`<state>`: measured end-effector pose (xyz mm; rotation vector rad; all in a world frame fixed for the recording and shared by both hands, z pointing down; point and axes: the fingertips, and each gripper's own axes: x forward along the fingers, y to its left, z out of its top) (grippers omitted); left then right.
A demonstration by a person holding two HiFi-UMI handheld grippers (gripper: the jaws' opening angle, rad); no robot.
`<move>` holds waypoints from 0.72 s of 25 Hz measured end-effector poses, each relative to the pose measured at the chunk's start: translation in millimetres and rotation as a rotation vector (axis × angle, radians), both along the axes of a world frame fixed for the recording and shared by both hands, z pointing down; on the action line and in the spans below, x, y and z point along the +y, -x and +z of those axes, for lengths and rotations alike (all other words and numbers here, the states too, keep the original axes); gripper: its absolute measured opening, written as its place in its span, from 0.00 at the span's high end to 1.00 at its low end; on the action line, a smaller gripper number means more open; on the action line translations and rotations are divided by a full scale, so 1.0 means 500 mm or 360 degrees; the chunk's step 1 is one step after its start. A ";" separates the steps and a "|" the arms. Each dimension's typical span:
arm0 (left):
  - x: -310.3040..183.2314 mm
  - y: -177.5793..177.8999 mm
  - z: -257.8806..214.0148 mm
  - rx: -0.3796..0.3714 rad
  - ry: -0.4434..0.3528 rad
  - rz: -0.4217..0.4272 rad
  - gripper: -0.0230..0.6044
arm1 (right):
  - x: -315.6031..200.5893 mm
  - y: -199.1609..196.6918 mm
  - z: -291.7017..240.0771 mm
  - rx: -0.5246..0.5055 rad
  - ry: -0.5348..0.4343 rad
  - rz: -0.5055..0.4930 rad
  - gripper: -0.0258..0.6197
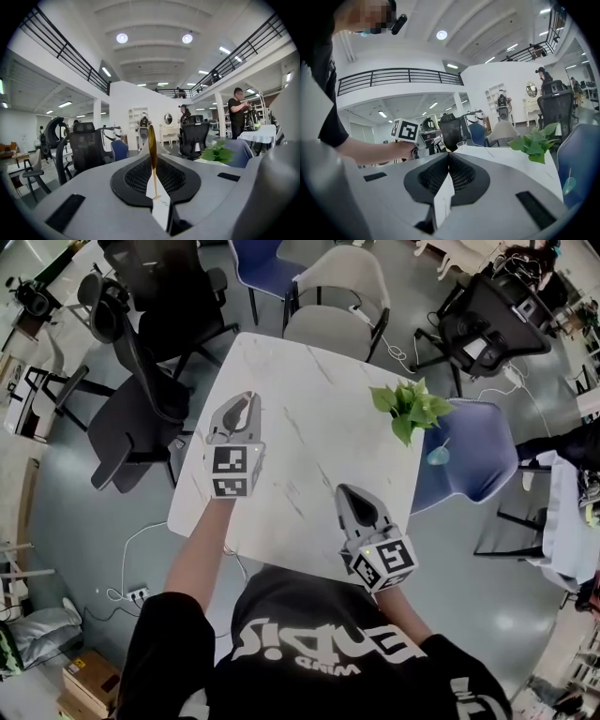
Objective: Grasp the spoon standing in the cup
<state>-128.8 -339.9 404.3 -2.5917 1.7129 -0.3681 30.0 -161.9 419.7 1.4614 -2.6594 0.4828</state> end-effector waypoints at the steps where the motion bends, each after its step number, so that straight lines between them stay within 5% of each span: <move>1: 0.013 -0.005 -0.004 0.0009 0.0001 0.0011 0.90 | 0.002 -0.004 0.000 0.0000 -0.0001 0.0004 0.94; 18: 0.240 -0.038 -0.039 0.0139 0.0071 0.0054 0.90 | 0.025 -0.065 0.003 0.0022 -0.0018 0.0073 0.94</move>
